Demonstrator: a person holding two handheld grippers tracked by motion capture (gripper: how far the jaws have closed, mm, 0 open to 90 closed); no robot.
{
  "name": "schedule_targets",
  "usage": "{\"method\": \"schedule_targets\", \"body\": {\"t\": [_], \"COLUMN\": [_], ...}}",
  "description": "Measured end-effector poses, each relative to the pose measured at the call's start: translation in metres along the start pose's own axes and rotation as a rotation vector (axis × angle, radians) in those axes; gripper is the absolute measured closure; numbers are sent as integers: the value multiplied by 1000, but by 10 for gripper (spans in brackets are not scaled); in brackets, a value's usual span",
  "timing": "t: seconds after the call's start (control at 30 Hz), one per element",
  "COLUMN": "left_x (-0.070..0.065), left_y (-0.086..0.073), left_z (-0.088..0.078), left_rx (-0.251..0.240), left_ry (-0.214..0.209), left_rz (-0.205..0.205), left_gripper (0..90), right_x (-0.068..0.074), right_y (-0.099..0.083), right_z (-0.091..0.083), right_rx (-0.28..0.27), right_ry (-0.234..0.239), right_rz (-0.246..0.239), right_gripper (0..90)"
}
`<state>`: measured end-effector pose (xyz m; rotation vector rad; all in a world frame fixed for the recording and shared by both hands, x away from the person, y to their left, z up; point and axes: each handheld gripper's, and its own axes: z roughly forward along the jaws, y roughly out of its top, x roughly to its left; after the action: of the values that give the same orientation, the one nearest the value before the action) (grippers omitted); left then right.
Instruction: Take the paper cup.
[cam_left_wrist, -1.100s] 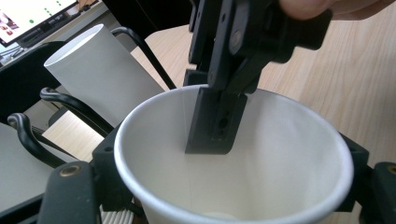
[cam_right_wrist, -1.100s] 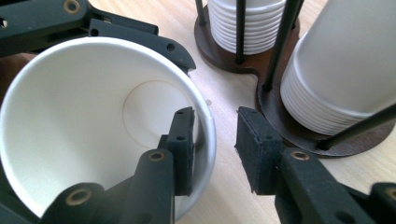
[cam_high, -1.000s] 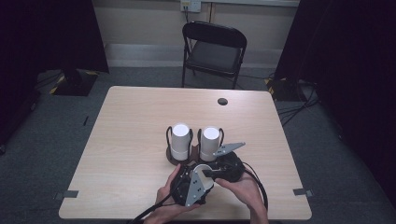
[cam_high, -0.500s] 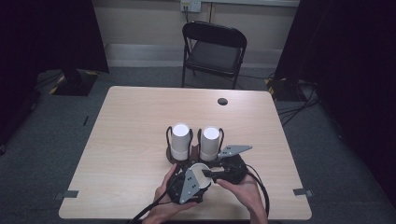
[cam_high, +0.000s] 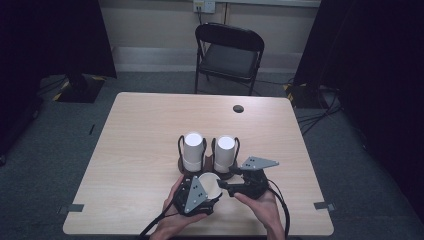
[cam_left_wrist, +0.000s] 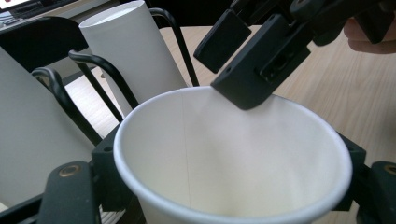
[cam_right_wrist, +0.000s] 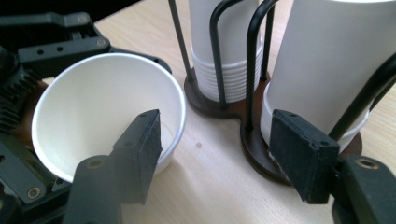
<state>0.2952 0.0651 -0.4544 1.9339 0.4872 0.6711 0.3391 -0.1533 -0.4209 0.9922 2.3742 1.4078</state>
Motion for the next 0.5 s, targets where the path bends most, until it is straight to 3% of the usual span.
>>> {"method": "schedule_targets", "body": {"t": [0.2,0.33,0.5], "left_x": [5,10,18], "left_y": [-4,-7,-11], "left_z": [-3,-6,-13], "left_rx": [-11,-32,-32], "left_ry": [-7,1,23], "left_rz": [-32,-69,-81], "left_gripper": [236,236,236], "right_x": [-4,-6,-10], "right_y": [-5,-10,-17], "right_z": [-4,-6,-12], "right_rx": [-63,-94,-148], "right_ry": [-8,-39,-108], "right_rz": [33,42,47], "right_gripper": [285,281,230]}}
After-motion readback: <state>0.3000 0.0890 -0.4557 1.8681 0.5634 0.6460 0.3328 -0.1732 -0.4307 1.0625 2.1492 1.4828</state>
